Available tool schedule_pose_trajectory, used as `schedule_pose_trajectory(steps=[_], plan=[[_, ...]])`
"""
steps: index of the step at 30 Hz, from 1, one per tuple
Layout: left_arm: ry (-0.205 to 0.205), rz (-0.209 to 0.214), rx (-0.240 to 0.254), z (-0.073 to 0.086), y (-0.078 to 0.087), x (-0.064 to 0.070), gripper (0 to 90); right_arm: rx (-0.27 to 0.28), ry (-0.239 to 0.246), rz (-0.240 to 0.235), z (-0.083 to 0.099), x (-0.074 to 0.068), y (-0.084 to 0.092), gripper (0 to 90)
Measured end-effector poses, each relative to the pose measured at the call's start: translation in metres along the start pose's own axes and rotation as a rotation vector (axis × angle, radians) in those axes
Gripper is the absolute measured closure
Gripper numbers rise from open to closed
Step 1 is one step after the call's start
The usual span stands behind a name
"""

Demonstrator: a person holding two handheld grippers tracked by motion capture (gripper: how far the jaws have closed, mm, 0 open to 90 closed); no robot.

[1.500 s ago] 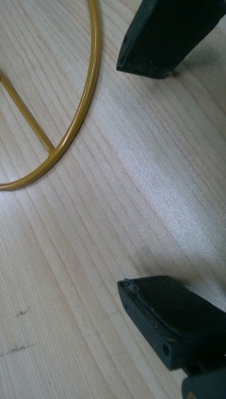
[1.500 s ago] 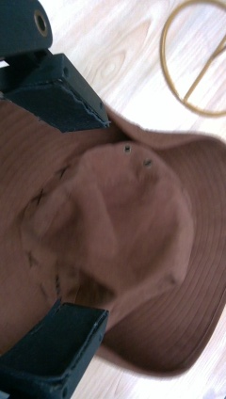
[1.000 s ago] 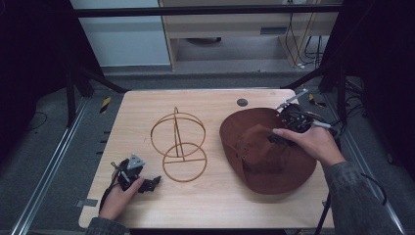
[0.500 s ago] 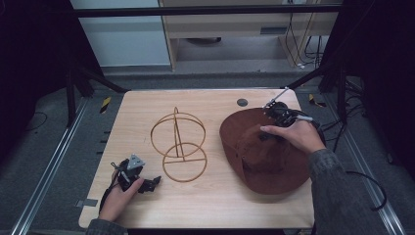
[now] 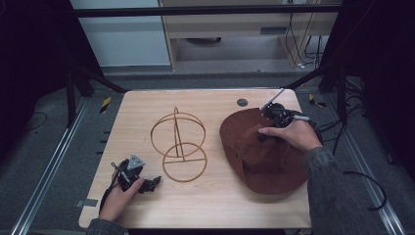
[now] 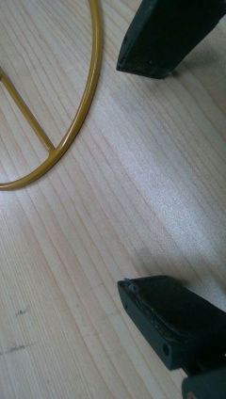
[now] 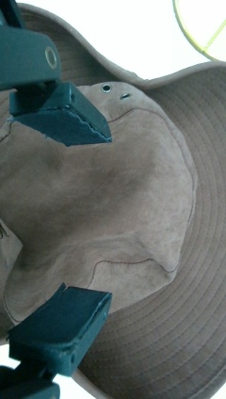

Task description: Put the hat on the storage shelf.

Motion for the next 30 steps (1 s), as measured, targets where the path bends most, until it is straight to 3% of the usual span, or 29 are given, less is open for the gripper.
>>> schedule_pose_trajectory(steps=[13,30], plan=[[0.0,0.0,0.0,0.0,0.0,0.0,0.0,-0.039,0.016,-0.028,0.004,0.002,-0.01,30.2],[-0.001,0.0,0.0,0.0,0.0,0.0,0.0,-0.057,0.051,-0.024,0.004,0.002,-0.015,38.7]])
Point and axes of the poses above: each handheld gripper's, and its own axes: y roughly backward along the jaws, z roughly out of its underside, x roughly to its right, the point moved 1 cm from there along -y, roughly forward along the jaws, and after that the axes turned 13 degrees about y, right-handed, at the moved point
